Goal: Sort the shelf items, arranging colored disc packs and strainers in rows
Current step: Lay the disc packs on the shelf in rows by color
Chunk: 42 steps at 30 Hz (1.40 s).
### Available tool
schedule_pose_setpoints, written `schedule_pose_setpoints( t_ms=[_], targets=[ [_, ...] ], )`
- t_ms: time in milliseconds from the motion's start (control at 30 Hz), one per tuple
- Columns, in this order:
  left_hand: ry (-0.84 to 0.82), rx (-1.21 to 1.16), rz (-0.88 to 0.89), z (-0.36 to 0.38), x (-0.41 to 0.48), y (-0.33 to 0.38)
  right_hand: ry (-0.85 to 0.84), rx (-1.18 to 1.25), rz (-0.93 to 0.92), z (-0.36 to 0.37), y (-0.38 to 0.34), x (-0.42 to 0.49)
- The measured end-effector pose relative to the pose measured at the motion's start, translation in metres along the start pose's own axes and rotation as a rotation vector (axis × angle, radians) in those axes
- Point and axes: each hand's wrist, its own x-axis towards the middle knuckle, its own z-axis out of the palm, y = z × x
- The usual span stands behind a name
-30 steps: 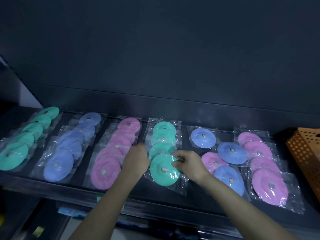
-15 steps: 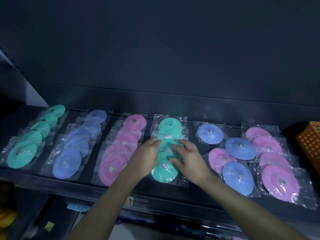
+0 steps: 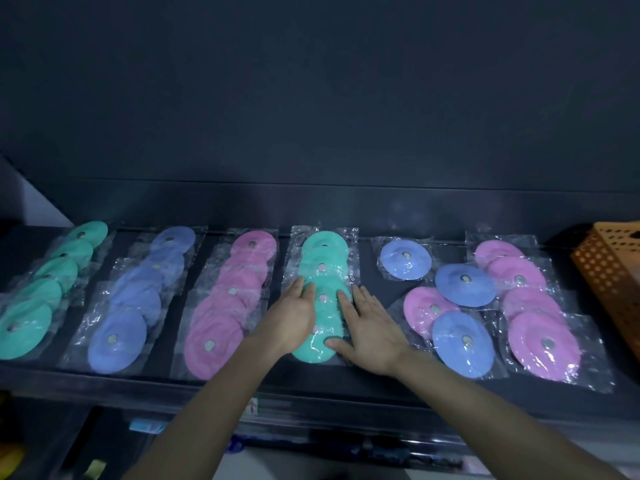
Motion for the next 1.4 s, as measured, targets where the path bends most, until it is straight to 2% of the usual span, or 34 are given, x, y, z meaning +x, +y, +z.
schedule_pose_setpoints(
  t_ms=[133, 233, 333, 500, 667, 800, 967, 1100, 1200, 1300, 1400],
  targets=[
    [0.14, -0.031, 0.074, -0.001, -0.001, 0.013, 0.146, 0.181, -0.014, -0.017, 0.005, -0.012],
    [0.233, -0.08, 0.19, 0.001, -0.003, 0.033, 0.284, 0.167, 0.002, -0.035, 0.022, -0.032],
    [0.231, -0.146, 0.28, 0.007, 0.0, 0.06, 0.381, 0.152, 0.091, -0.048, 0.05, -0.058],
    [0.179, -0.238, 0.323, 0.015, 0.017, 0.106, 0.313, 0.163, 0.204, -0.046, 0.093, -0.101],
    [0.115, -0.28, 0.27, 0.019, 0.036, 0.139, 0.122, 0.087, 0.185, -0.036, 0.106, -0.11],
    [0.076, -0.262, 0.169, 0.025, 0.044, 0.153, 0.108, 0.111, 0.115, -0.039, 0.113, -0.113],
    [0.052, -0.589, -0.064, 0.021, 0.05, 0.154, 0.109, 0.152, 0.063, -0.044, 0.113, -0.117],
    [0.01, -0.805, -0.101, 0.017, 0.048, 0.145, 0.065, 0.175, 0.048, -0.046, 0.113, -0.119],
    [0.016, -0.745, -0.074, 0.007, 0.047, 0.136, 0.069, 0.129, -0.021, -0.046, 0.118, -0.118],
    [0.006, -0.5, -0.02, -0.005, 0.052, 0.128, 0.033, 0.109, -0.101, -0.046, 0.123, -0.118],
    [0.047, -0.375, 0.01, -0.01, 0.059, 0.128, 0.061, 0.195, -0.177, -0.055, 0.125, -0.114]
  ],
)
